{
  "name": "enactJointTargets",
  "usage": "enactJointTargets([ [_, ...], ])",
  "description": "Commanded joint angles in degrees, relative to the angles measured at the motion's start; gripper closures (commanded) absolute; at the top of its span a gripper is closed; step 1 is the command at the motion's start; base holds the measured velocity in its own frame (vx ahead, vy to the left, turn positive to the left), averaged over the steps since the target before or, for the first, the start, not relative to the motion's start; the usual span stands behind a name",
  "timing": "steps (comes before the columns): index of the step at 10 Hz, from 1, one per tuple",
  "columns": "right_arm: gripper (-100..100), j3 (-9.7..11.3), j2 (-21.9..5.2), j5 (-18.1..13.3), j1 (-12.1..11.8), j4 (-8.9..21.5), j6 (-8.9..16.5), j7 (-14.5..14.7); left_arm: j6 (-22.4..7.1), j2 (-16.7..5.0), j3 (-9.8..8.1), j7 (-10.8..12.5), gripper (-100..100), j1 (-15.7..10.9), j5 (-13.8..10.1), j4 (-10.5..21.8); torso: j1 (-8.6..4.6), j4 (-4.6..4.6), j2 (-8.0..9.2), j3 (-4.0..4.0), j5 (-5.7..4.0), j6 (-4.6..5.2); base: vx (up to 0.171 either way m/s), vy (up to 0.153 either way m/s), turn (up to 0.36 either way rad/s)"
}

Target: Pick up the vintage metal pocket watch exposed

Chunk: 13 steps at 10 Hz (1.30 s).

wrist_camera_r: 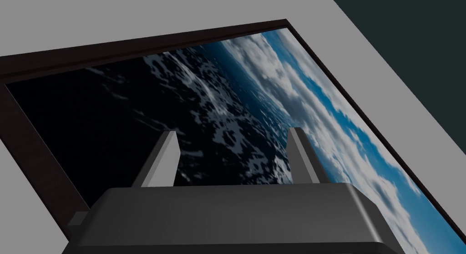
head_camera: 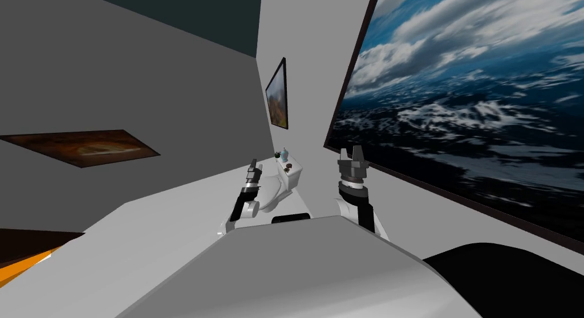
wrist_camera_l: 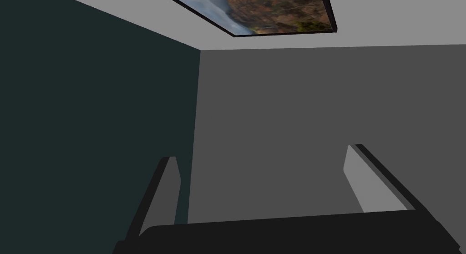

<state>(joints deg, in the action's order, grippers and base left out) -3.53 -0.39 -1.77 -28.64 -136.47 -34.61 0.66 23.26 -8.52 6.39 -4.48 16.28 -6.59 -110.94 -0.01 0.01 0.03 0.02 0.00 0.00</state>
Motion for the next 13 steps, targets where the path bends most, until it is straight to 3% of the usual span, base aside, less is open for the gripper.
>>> enactJointTargets([
  [1, 0, 0.0, 0.0, 0.0, 0.0, 0.0, 0.0, 0.0, -1.35, -0.3, 0.34, -0.29, -100, -1.78, -1.2, 2.86, 0.0, 0.0, 0.0, 0.0, 0.0, 0.0, -0.014, -0.005, -0.098],
  [12, 0, 0.0, 0.0, 0.0, 0.0, 0.0, 0.0, 0.0, -7.08, 0.29, 3.03, -2.58, -100, -12.64, -7.22, 20.83, -0.01, 0.0, 0.0, 0.0, -0.01, -0.01, -0.013, -0.004, -0.065],
  [13, 0, 0.0, 0.0, 0.0, 0.0, 0.0, 0.0, 0.0, -7.08, 0.29, 3.03, -2.58, -100, -12.64, -7.22, 21.66, -0.01, 0.0, 0.01, 0.0, -0.01, -0.01, -0.011, -0.002, -0.03],
])
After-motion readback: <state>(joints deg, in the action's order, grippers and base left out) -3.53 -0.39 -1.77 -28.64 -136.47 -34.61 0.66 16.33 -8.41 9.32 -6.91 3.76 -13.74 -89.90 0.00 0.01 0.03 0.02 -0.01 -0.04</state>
